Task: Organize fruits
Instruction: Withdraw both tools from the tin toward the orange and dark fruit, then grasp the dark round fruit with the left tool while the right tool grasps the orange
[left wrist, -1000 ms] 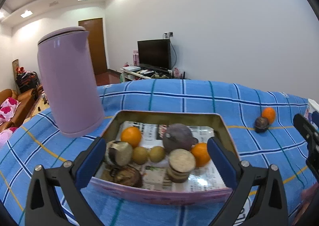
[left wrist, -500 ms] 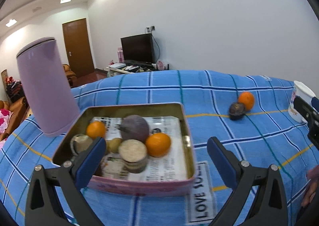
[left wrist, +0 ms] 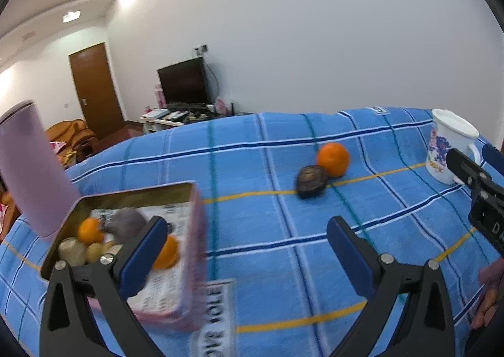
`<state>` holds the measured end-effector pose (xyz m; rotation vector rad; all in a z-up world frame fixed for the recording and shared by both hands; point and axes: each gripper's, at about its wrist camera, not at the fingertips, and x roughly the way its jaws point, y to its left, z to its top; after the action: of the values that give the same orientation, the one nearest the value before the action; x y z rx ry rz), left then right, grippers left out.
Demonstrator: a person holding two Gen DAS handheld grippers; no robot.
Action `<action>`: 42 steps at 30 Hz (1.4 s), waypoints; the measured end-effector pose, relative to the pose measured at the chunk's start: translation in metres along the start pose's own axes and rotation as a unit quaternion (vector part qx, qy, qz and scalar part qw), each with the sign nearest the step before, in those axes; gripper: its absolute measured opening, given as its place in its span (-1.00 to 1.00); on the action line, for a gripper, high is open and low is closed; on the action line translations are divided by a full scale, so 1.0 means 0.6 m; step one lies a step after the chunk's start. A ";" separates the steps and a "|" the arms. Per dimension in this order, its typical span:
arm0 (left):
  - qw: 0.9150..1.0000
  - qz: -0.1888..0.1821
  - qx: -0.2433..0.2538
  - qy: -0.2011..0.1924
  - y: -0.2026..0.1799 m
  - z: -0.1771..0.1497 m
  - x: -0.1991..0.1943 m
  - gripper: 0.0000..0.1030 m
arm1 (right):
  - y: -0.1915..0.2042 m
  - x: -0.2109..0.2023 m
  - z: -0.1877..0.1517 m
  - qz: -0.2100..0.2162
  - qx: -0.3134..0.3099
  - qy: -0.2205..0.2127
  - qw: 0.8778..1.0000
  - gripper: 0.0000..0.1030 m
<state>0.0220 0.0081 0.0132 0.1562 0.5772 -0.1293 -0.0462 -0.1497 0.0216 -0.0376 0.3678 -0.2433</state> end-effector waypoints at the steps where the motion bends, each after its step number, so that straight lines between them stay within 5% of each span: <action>1: 1.000 -0.006 -0.001 0.004 -0.007 0.006 0.007 1.00 | -0.007 0.002 0.000 -0.003 0.004 0.003 1.000 0.56; 8: 0.997 -0.051 -0.017 0.053 -0.046 0.051 0.084 0.84 | -0.036 0.017 0.000 -0.001 0.038 0.024 0.999 0.56; 15: 0.993 -0.050 -0.028 0.106 -0.064 0.065 0.160 0.76 | -0.050 0.047 0.002 0.026 0.068 0.077 0.994 0.56; 23: 0.983 -0.059 -0.057 0.164 -0.060 0.071 0.227 0.31 | -0.024 0.099 0.056 0.070 0.020 0.099 0.992 0.56; 27: 0.983 -0.074 -0.058 0.157 -0.063 0.080 0.237 -0.15 | -0.015 0.123 0.057 0.075 0.022 0.106 0.991 0.56; 35: 0.989 -0.057 -0.089 0.102 -0.013 0.064 0.149 -0.16 | 0.005 0.210 0.056 0.120 0.066 0.167 0.976 0.56; 42: 0.997 -0.019 -0.063 0.049 0.003 0.044 0.079 -0.16 | 0.095 0.299 0.045 0.188 0.054 0.233 0.952 0.56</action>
<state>0.0760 0.0014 0.0091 0.0278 0.6840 -0.1228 0.1390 -0.1380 -0.0212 0.2014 0.8214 0.1127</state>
